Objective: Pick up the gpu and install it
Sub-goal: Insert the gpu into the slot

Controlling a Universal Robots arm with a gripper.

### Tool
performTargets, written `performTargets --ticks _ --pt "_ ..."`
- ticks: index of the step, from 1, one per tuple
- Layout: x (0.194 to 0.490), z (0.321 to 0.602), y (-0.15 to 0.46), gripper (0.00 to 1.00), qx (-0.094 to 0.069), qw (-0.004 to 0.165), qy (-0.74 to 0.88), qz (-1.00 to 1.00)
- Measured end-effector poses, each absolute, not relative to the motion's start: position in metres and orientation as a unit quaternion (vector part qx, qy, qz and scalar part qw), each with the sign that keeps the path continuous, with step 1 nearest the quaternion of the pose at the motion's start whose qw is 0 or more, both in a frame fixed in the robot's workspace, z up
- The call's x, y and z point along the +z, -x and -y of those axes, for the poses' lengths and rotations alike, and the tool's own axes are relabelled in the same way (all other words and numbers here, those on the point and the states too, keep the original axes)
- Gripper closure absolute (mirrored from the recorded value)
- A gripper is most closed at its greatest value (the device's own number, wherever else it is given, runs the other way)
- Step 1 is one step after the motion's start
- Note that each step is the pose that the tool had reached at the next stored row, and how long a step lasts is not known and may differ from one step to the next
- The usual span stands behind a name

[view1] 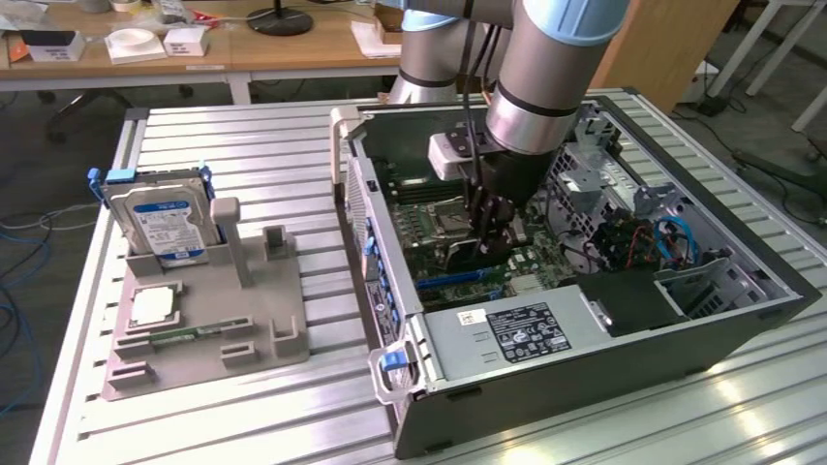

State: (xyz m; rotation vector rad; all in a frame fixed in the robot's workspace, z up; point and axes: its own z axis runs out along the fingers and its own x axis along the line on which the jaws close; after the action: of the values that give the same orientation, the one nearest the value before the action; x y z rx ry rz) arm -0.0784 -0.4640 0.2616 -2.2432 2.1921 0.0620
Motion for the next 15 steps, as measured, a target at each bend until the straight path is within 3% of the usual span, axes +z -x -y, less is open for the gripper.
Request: performTargets --ticks 15 --pt "0.2545 0.4597 0.0797 0.74 0.02 0.002 0.715 -0.699"
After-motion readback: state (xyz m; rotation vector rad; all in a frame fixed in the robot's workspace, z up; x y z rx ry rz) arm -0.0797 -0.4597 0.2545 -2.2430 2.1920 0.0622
